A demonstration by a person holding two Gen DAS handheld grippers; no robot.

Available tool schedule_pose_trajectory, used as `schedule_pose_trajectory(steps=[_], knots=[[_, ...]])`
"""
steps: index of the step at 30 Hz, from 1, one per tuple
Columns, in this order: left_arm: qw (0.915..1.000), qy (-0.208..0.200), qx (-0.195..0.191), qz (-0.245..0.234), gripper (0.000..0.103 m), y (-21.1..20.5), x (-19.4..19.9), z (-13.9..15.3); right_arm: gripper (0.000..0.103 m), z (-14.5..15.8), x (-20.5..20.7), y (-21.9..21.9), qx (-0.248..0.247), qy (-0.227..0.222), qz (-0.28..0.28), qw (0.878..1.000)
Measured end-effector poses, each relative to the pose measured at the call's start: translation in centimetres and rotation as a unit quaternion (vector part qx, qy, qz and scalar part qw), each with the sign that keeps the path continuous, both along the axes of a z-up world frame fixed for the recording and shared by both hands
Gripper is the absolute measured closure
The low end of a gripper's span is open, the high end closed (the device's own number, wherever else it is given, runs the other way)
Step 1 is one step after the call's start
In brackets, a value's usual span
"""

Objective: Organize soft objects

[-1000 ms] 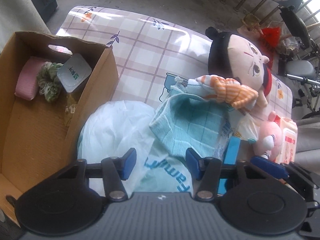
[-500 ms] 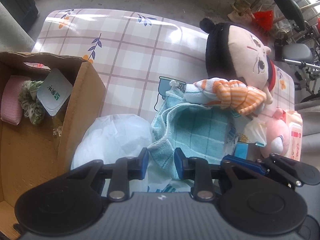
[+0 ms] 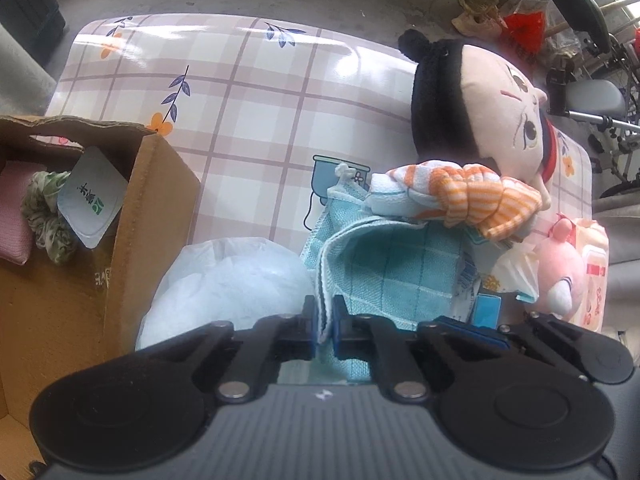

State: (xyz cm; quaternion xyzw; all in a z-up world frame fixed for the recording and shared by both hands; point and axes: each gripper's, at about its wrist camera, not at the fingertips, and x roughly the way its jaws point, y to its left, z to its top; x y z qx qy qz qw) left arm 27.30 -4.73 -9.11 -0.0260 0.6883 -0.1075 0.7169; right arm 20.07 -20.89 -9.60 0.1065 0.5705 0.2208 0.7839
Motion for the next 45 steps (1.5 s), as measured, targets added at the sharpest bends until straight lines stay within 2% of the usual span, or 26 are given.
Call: schedule_pose_trajectory(steps=[6,12,14,17,19,22,27,32,39,44,45], knots=[[0.9984,0.017,-0.035,0.040,0.099,1.3,0.0,0.6,0.037,-0.6,0.2,1.0,0.000,-0.002,0.007,1.000],[0.9944,0.027,-0.077,0.067,0.099,1.6,0.1,1.3,0.037,-1.7,0.7,1.8,-0.003,-0.004,0.007,1.000],[0.9935,0.026,-0.085,0.070,0.099,1.5,0.1,1.5,0.040,-2.1,0.7,2.2,-0.008,0.000,0.009,1.000],[0.9929,0.025,-0.090,0.074,0.099,1.4,-0.1,1.8,0.059,-2.4,0.7,2.3,-0.016,0.003,0.006,1.000],[0.9925,0.025,-0.093,0.075,0.099,1.6,-0.3,2.0,0.086,-2.4,0.5,2.2,-0.026,-0.001,-0.001,1.000],[0.9911,0.024,-0.102,0.081,0.099,2.3,-0.8,2.7,0.095,-1.9,0.2,1.3,-0.030,-0.006,-0.012,0.999],[0.9882,0.020,-0.121,0.092,0.099,3.8,-2.3,4.8,0.097,0.8,-0.9,0.8,-0.018,-0.026,0.003,0.999],[0.9857,0.024,-0.128,0.107,0.099,6.0,-4.6,6.8,0.097,3.5,-2.5,1.8,-0.011,-0.039,0.046,0.998],[0.9817,0.030,-0.124,0.141,0.099,9.8,-8.3,8.9,0.097,7.3,-4.4,4.4,0.017,-0.029,0.102,0.994],[0.9761,0.036,-0.138,0.164,0.098,11.3,-9.8,8.9,0.097,8.6,-5.6,6.1,0.016,-0.033,0.116,0.993],[0.9748,0.037,-0.142,0.168,0.095,11.3,-9.9,8.8,0.097,8.6,-5.6,6.1,0.013,-0.033,0.111,0.993]])
